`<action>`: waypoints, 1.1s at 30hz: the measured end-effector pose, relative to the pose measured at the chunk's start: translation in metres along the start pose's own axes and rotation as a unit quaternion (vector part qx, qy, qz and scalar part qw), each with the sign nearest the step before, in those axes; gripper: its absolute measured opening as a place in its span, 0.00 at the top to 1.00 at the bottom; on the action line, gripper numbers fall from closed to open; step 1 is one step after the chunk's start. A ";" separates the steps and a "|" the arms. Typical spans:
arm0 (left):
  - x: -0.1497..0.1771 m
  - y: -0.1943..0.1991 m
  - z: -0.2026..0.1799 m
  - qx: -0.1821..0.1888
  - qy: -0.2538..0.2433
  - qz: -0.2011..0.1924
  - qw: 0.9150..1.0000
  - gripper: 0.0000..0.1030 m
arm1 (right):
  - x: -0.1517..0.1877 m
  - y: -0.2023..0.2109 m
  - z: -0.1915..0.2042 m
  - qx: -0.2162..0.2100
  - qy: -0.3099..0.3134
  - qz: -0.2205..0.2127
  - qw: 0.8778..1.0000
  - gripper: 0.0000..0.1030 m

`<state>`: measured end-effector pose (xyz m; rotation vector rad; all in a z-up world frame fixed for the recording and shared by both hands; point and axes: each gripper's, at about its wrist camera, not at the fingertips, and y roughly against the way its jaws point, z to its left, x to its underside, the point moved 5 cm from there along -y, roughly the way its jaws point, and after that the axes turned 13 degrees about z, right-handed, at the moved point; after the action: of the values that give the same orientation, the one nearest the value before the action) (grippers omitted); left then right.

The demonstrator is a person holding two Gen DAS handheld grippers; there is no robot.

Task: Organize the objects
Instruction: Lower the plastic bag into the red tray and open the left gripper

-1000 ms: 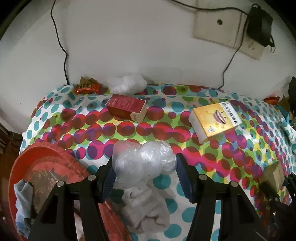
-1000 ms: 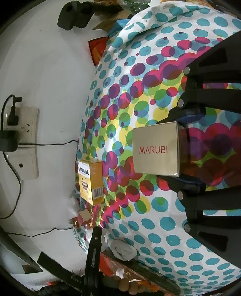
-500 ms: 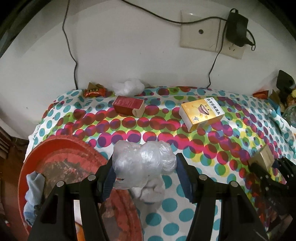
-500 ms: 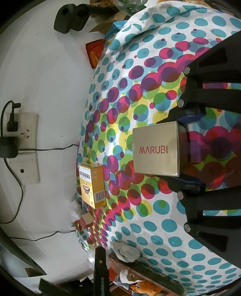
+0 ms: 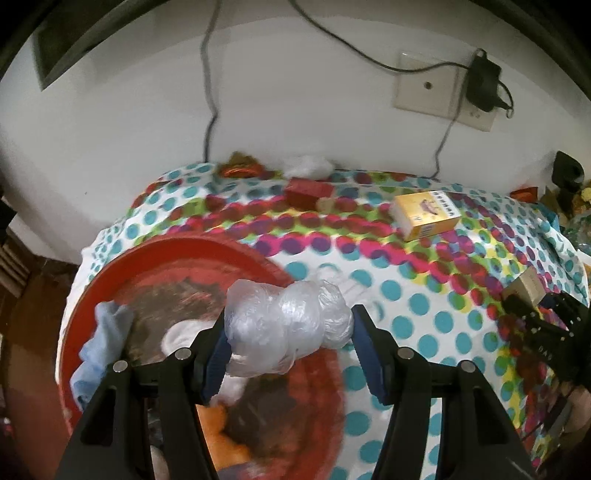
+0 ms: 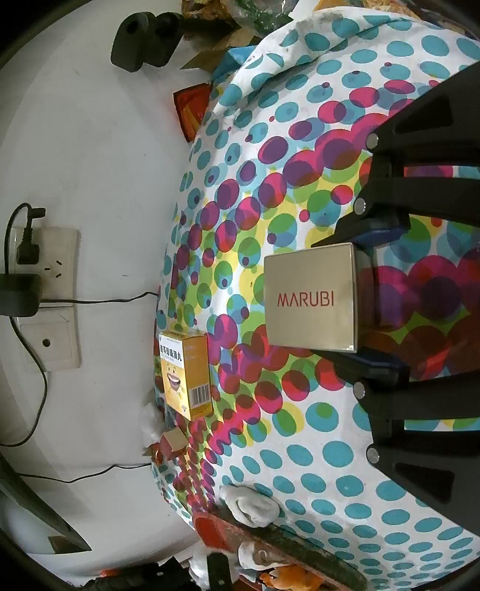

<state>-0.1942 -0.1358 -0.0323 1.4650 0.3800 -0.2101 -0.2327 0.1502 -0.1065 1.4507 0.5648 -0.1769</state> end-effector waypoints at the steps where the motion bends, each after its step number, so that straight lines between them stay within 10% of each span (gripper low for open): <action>1: 0.002 0.001 0.006 0.001 0.005 0.000 1.000 0.44 | 0.000 0.000 0.000 0.001 0.001 0.000 1.000 0.55; 17: 0.045 -0.019 0.121 -0.016 0.110 0.024 0.994 0.44 | -0.001 0.000 0.001 0.016 0.004 0.000 1.000 0.55; 33: 0.060 -0.040 0.154 -0.013 0.141 0.025 0.990 0.42 | 0.000 -0.002 0.004 0.039 0.011 0.005 0.999 0.55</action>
<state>-0.1347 -0.2867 -0.0824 1.4803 0.5724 0.0436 -0.2329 0.1462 -0.1079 1.5322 0.5734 -0.1774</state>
